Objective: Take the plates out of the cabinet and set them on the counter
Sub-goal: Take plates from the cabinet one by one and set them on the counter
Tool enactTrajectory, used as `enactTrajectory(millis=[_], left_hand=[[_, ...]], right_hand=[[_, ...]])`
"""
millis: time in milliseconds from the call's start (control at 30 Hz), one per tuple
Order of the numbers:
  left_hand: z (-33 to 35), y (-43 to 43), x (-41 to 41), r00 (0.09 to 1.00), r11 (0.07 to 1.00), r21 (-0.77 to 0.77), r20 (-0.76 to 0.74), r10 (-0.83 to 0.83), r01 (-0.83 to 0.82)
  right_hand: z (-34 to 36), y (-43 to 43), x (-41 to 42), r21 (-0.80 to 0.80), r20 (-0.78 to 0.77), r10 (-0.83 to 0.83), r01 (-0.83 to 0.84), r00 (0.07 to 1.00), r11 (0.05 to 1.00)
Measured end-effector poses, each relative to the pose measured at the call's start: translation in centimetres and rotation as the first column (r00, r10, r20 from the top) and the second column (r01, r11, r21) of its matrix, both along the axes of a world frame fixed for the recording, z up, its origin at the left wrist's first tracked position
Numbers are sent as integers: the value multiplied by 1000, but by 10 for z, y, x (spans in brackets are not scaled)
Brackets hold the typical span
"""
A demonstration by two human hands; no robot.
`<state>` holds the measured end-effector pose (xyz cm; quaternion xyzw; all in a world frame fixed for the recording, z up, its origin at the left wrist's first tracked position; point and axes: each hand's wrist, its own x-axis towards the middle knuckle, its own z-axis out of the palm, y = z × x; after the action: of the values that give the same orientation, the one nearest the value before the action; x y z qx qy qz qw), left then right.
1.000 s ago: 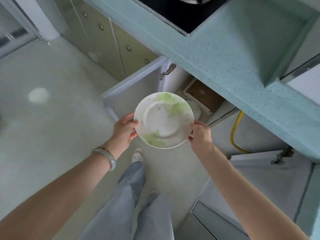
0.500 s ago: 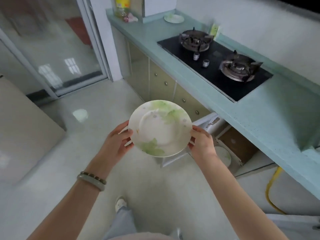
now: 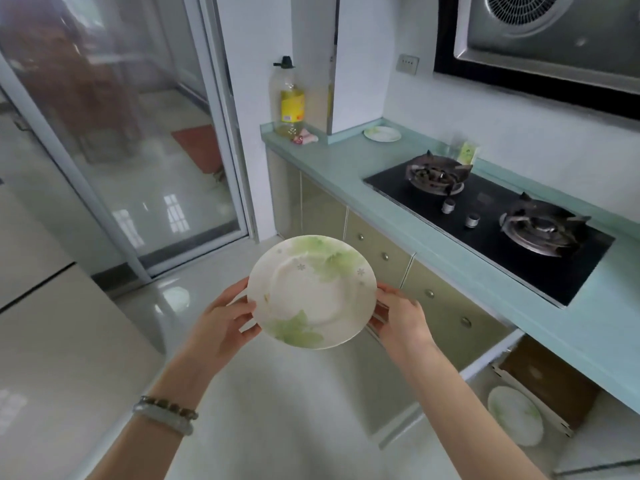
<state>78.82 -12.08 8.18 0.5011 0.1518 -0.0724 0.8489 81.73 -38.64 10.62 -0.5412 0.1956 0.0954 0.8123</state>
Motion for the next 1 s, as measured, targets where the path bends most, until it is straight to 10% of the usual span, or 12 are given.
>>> enactTrajectory(millis=[1000], left_hand=[[10, 76, 491, 1000, 1000, -3, 12, -27, 27]], right_hand=[[12, 74, 476, -16, 58, -23, 24, 998, 1000]])
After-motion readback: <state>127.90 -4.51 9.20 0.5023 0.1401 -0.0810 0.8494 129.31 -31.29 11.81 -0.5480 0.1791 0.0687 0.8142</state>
